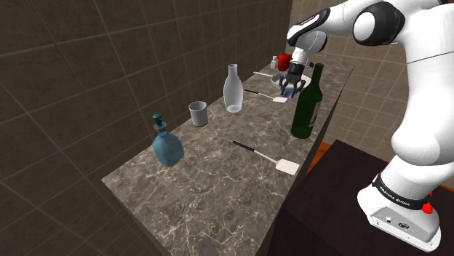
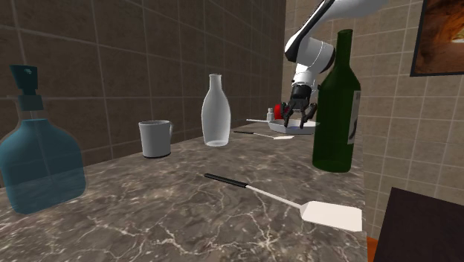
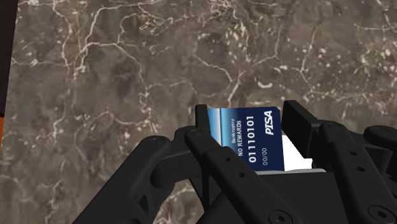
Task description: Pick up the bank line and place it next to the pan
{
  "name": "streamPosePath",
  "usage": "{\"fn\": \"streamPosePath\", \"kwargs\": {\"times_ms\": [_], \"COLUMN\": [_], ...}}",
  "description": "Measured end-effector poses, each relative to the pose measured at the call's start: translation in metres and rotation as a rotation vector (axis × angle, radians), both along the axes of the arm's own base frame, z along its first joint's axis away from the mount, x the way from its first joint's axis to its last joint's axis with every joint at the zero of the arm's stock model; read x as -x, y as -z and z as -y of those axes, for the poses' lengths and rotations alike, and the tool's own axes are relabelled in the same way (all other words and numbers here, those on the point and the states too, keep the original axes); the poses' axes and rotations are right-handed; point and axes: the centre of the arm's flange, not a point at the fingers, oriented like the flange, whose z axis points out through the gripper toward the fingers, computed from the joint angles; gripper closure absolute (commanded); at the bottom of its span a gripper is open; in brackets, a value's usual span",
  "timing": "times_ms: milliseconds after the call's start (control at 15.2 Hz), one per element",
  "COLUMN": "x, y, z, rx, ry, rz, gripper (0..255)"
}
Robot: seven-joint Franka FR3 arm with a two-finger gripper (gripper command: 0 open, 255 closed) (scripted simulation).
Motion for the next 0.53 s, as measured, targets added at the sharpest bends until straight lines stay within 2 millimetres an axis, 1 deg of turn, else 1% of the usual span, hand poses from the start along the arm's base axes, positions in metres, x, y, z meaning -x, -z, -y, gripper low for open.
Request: {"fn": "streamPosePath", "kwargs": {"times_ms": [462, 528], "x": [0.000, 0.000], "y": [0.039, 0.042], "z": [0.000, 0.000], "rx": [0.000, 0.000], "ry": [0.000, 0.000], "rz": [0.000, 0.000], "gripper": [255, 255]}}
